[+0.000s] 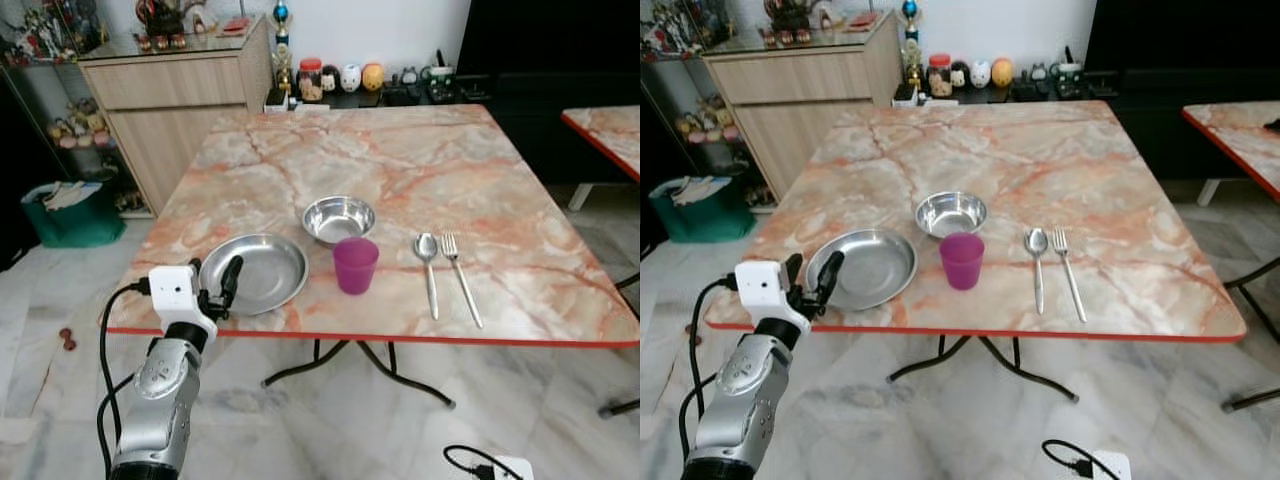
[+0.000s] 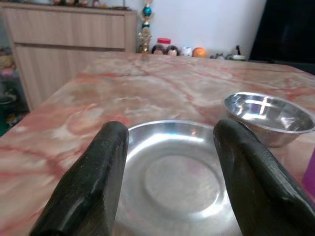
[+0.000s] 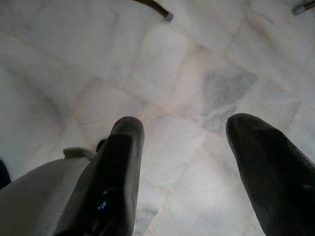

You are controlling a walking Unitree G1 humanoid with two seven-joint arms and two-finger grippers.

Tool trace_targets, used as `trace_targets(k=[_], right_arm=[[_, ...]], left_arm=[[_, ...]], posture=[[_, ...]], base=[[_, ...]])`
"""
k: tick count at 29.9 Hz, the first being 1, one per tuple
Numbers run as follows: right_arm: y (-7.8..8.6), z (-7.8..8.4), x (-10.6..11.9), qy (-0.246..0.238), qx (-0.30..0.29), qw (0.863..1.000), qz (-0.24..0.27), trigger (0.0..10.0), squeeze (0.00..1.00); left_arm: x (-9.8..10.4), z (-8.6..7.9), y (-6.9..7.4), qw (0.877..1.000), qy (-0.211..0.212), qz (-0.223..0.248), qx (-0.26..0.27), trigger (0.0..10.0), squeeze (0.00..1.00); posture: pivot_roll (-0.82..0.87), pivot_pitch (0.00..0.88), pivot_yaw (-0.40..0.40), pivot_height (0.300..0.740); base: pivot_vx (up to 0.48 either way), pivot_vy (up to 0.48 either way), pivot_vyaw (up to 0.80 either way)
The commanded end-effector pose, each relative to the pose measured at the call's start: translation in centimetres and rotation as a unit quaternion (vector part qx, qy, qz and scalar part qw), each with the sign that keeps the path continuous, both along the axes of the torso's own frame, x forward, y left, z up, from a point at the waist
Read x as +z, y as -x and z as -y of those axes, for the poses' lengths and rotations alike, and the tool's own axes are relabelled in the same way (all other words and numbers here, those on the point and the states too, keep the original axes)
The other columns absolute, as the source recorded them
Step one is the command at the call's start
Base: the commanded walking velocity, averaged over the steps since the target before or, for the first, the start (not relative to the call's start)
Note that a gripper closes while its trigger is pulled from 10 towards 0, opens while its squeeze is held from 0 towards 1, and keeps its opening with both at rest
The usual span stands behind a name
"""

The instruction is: Setting the table

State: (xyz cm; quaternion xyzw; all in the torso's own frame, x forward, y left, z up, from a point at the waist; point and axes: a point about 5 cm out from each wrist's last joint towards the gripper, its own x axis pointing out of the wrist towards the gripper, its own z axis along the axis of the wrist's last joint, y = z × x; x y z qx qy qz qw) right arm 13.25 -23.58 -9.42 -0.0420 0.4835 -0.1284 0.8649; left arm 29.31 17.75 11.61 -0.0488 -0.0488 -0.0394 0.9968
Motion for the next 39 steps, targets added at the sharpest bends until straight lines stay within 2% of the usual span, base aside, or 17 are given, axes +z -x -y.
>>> trace_targets(k=[1, 17, 24, 39], right_arm=[[-0.2, -0.4, 0.0, -0.007, 0.003, 1.0, 0.003, 10.0, 0.0], [-0.1, -0.4, -0.1, -0.009, 0.009, 1.0, 0.001, 10.0, 0.0], [-0.1, -0.4, -0.1, -0.01, 0.01, 1.0, -0.002, 10.0, 0.0], [-0.2, -0.4, -0.1, -0.008, 0.031, 0.999, -0.01, 10.0, 0.0]], left_arm=[[0.5, -0.7, -0.4, 1.0, 0.006, 0.003, 0.005, 10.0, 0.0], [0.6, -2.9, -0.4, 0.998, 0.011, -0.004, 0.056, 10.0, 0.0], [0.7, -2.9, -0.4, 0.998, 0.01, -0.004, 0.058, 10.0, 0.0], [0.6, -3.0, -0.5, 0.998, 0.006, -0.004, 0.057, 10.0, 0.0]], posture=[[-0.03, 0.0, 0.024, 0.74], [-0.03, 0.0, 0.024, 0.74], [-0.02, 0.0, 0.02, 0.74], [-0.03, 0.0, 0.015, 0.74]], base=[[0.0, 0.0, 0.0], [0.0, 0.0, 0.0], [0.0, 0.0, 0.0], [0.292, 0.0, 0.0]])
